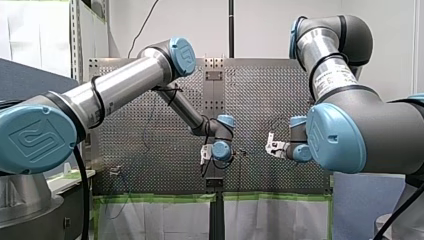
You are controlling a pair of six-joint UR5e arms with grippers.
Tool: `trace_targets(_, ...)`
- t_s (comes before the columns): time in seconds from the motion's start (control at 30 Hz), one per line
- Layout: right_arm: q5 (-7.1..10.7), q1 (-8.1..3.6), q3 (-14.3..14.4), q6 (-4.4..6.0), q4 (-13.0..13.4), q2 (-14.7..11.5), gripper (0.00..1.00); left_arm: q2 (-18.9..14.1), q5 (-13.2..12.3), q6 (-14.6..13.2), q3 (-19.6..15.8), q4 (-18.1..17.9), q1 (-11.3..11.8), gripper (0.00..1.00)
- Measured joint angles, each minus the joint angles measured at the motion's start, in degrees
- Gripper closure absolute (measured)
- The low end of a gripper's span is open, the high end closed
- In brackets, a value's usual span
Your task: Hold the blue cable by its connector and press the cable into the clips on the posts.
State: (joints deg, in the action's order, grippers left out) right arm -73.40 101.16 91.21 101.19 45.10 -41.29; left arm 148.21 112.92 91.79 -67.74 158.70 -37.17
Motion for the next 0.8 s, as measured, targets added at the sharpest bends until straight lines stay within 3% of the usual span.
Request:
trace_targets(0.27,0.00,-0.02,-0.01,0.15,-0.27,0.02,1.00,-2.09,1.14,1.02,0.00,3.95,-1.30,0.00)
trace_targets(0.47,0.00,-0.01,-0.01,0.37,-0.83,0.03,1.00,-4.08,3.76,1.72,0.00,5.89,-4.15,0.00)
trace_targets(0.8,0.00,-0.02,0.02,0.75,-0.97,0.08,1.00,-4.46,7.31,3.03,0.00,6.26,-9.07,0.00)
